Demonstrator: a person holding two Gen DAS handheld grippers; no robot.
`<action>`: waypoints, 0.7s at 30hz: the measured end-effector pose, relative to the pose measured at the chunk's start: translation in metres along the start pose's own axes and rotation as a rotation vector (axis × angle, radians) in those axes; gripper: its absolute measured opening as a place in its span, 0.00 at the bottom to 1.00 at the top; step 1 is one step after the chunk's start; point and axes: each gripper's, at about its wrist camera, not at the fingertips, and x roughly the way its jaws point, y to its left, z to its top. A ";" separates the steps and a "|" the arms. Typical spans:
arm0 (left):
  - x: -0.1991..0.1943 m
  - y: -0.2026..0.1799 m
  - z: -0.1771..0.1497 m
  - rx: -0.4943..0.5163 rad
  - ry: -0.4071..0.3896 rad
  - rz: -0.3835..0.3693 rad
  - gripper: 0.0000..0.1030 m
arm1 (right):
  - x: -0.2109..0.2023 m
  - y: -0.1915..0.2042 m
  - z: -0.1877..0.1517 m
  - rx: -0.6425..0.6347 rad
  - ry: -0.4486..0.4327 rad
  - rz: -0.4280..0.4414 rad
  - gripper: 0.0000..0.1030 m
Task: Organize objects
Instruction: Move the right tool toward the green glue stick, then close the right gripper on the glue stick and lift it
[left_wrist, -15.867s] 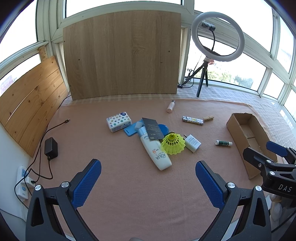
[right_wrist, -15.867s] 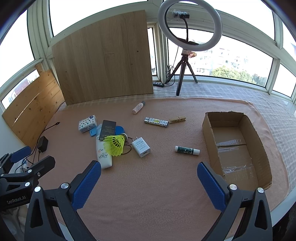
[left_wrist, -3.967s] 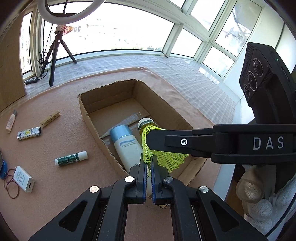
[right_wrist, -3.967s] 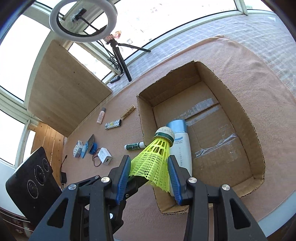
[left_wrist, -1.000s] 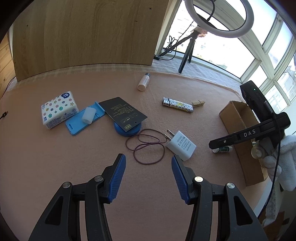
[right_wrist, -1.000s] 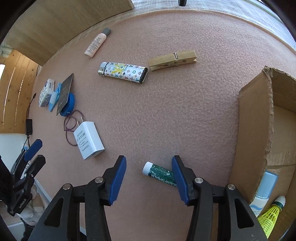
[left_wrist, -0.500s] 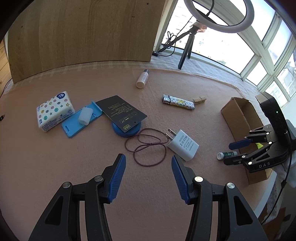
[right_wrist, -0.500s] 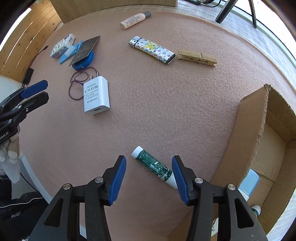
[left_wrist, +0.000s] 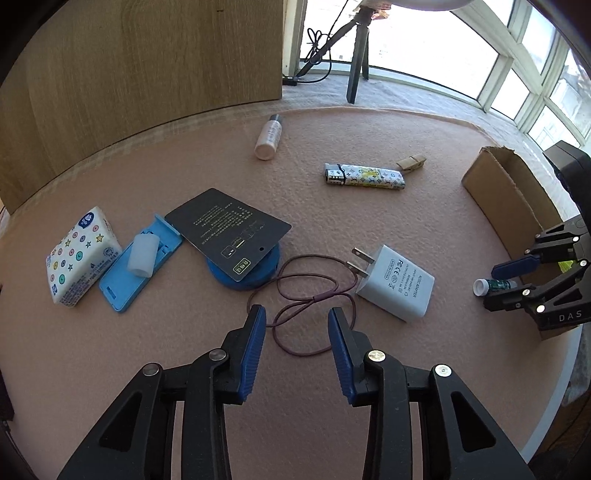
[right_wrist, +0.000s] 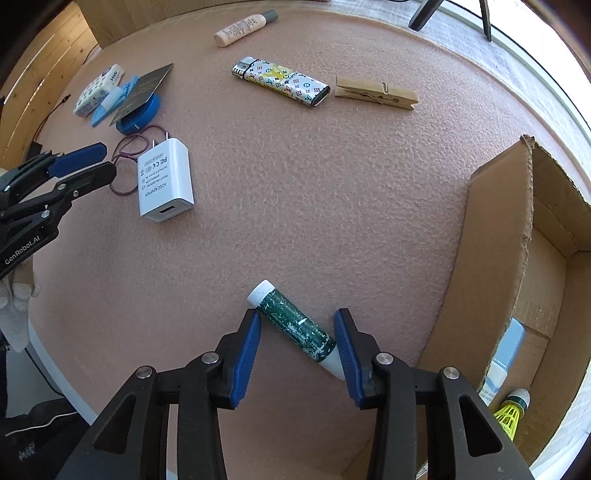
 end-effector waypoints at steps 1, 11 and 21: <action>0.002 -0.002 0.001 0.014 -0.001 0.000 0.37 | -0.001 -0.002 0.000 0.012 -0.004 0.003 0.31; 0.023 -0.011 0.017 0.042 0.013 0.007 0.23 | -0.004 -0.010 -0.002 0.085 -0.033 0.064 0.17; 0.017 0.002 0.007 -0.070 -0.001 -0.065 0.04 | -0.003 -0.010 -0.004 0.128 -0.087 0.083 0.15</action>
